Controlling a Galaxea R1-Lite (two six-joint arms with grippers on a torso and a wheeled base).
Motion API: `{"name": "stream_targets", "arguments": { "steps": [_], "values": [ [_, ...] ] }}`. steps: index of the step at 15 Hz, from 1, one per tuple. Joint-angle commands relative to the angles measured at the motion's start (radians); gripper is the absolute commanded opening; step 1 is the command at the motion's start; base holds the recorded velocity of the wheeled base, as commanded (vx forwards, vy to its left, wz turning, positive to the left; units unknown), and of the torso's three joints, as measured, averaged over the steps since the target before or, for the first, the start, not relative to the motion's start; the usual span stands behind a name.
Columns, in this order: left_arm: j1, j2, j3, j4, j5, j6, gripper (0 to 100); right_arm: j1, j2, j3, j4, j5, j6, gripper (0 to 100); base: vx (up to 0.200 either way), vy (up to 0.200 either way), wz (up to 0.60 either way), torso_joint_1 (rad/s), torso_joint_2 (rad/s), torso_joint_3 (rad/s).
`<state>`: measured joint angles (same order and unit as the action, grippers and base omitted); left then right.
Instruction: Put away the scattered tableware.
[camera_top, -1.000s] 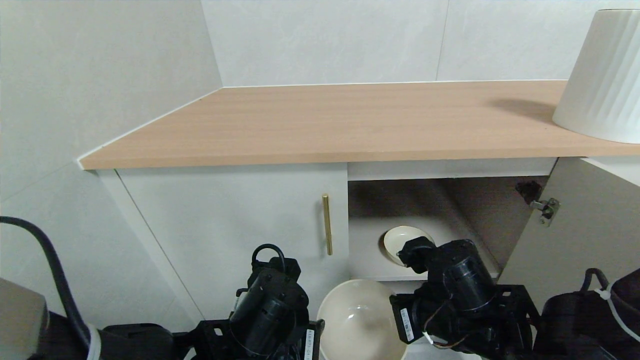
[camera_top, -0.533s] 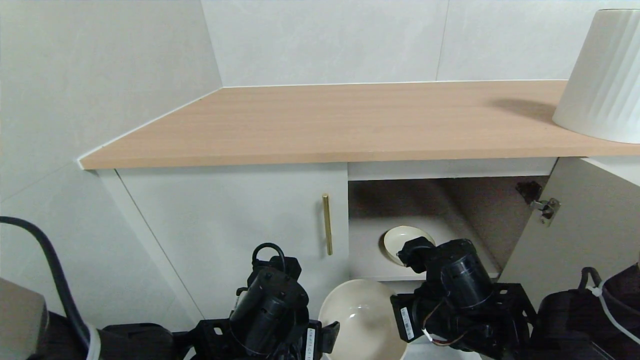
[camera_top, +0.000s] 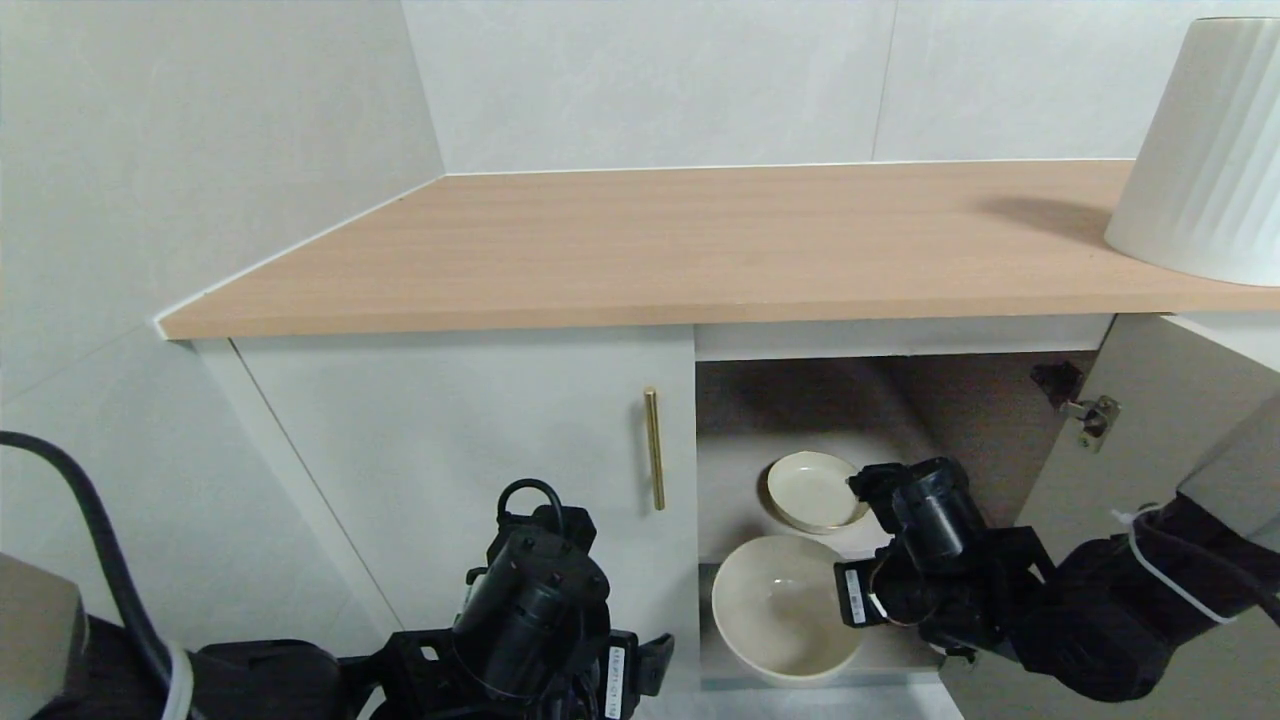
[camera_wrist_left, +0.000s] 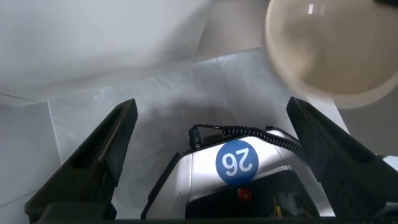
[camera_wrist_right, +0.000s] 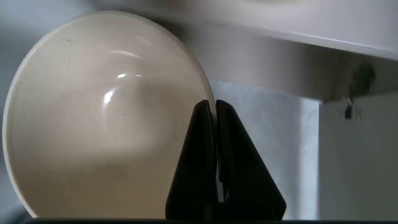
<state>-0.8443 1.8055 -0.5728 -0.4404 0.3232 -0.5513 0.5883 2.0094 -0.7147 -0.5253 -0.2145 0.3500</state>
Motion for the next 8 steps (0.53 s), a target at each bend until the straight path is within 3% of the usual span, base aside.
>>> {"name": "stream_targets", "arguments": {
  "steps": [1, 5, 8],
  "values": [
    [0.005, -0.003, -0.001, 0.000, 0.000, 0.001, 100, -0.031, 0.049, -0.054, -0.001, 0.001, 0.070, 0, 0.000, 0.000, 0.00, 0.000, 0.00, 0.000],
    [0.005, 0.001, -0.001, 0.000, 0.000, 0.001, 100, -0.073, 0.089, -0.164, -0.009, -0.002, 0.279, 0, 0.000, 0.000, 0.00, 0.000, 0.00, 0.000],
    [0.005, 0.001, -0.001, 0.000, 0.000, 0.001, 100, -0.116, 0.121, -0.213, -0.012, -0.033, 0.319, 0, 0.000, 0.000, 0.00, 0.000, 0.00, 0.000]
  ]
}}
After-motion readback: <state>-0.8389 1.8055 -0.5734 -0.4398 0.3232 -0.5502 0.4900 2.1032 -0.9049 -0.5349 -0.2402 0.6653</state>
